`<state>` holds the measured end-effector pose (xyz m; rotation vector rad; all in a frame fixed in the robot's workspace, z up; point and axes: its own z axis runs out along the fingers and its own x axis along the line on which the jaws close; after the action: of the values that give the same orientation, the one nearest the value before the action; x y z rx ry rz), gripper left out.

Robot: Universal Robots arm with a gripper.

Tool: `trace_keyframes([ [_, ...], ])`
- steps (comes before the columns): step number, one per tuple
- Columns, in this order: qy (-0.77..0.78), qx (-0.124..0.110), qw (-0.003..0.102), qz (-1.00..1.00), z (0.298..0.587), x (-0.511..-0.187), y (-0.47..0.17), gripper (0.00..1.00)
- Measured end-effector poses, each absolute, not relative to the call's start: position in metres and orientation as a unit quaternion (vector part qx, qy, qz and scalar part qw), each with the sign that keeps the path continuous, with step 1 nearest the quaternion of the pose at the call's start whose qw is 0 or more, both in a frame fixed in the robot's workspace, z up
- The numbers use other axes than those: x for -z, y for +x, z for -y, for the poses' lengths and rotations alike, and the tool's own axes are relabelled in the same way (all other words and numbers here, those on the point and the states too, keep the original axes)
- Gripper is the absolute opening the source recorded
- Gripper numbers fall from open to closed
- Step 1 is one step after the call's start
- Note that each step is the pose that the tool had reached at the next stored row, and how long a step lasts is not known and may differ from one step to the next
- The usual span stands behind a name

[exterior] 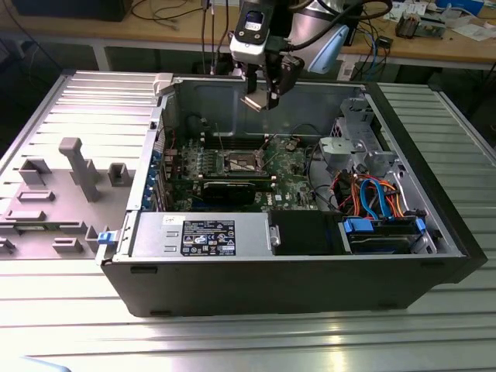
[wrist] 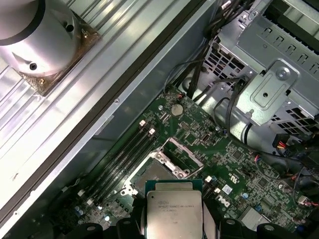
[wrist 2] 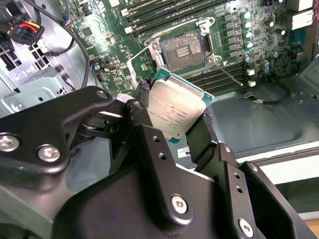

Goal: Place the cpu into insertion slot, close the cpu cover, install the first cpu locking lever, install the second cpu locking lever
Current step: 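Place the cpu into insertion slot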

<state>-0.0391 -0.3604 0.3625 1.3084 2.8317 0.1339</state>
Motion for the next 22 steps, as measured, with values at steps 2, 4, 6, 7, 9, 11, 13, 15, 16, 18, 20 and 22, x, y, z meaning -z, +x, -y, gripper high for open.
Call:
trace_keyframes([
  [2,0.429,-0.043,0.01,-0.902,0.3604,-0.3615,-0.0392,0.54],
  [4,0.436,-0.043,0.01,-0.899,0.3604,-0.3607,-0.0392,0.54],
  [6,0.453,-0.042,0.011,-0.89,0.3604,-0.3588,-0.0392,0.54],
  [7,0.46,-0.042,0.012,-0.887,0.3604,-0.3582,-0.0392,0.54],
  [9,0.467,-0.042,0.012,-0.883,0.3604,-0.3577,-0.0392,0.54],
  [11,0.469,-0.042,0.012,-0.882,0.3604,-0.3577,-0.0392,0.54],
  [13,0.469,-0.042,0.012,-0.882,0.3604,-0.3576,-0.0392,0.54],
  [15,0.469,-0.042,0.012,-0.882,0.3604,-0.3576,-0.0392,0.54],
  [16,0.469,-0.042,0.012,-0.882,0.3604,-0.3576,-0.0392,0.54],
  [18,0.469,-0.042,0.012,-0.882,0.3604,-0.3576,-0.0392,0.54],
  [20,0.471,-0.042,0.012,-0.881,0.3604,-0.3576,-0.0392,0.54],
  [22,0.478,-0.042,0.012,-0.877,0.3604,-0.3573,-0.0392,0.54],
])
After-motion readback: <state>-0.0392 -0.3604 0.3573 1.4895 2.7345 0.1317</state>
